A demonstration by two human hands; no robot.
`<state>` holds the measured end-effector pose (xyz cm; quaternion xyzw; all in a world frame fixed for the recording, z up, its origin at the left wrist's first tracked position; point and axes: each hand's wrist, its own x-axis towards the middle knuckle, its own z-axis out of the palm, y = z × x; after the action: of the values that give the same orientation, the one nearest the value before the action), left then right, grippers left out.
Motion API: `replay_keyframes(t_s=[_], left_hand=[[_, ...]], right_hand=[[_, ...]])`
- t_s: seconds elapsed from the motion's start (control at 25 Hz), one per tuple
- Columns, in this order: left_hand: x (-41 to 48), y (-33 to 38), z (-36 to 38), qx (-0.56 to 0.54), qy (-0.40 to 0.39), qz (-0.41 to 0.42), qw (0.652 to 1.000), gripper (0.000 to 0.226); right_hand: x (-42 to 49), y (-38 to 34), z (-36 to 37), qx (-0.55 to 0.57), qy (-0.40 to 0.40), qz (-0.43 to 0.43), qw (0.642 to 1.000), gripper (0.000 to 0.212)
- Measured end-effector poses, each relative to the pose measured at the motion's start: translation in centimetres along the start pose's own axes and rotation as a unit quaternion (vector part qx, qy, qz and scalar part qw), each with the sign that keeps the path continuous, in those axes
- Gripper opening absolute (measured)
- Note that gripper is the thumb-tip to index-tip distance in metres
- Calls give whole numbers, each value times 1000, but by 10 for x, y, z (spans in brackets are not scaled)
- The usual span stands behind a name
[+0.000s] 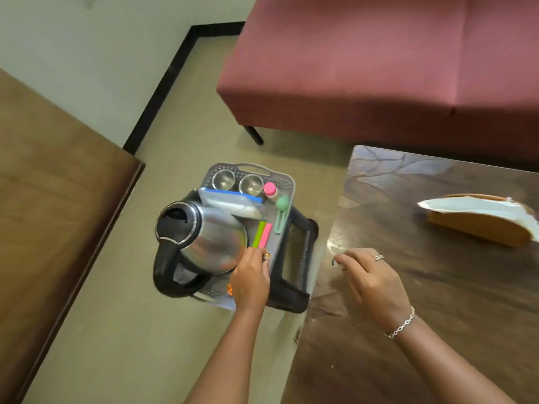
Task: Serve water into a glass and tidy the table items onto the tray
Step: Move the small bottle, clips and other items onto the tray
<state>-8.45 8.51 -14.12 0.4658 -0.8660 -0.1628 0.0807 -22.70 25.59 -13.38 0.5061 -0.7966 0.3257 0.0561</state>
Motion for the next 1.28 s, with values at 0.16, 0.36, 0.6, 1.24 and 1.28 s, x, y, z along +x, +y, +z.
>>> replay_keyframes(t_s=[0.16,0.36,0.6,1.24,1.28], left_hand=[[17,-35,16,32,-145,-51,988,13],[32,-51,33,50,-192,-21,980,12],[42,-58,41,59,-220,1,974,19],[-2,-84,15,2,-236,-174,956,48],[-1,-83,16,1,-231,-177,957,46]], right_hand=[[33,-20,30,-1,-39,-50,998,28],[64,-30,55,7,-100,-139,985,27],[96,-37,81,46,-236,-211,948,49],[119,-85,172,-70,-603,-130,784,13],[118,-83,173,-85,-596,-123,789,14]])
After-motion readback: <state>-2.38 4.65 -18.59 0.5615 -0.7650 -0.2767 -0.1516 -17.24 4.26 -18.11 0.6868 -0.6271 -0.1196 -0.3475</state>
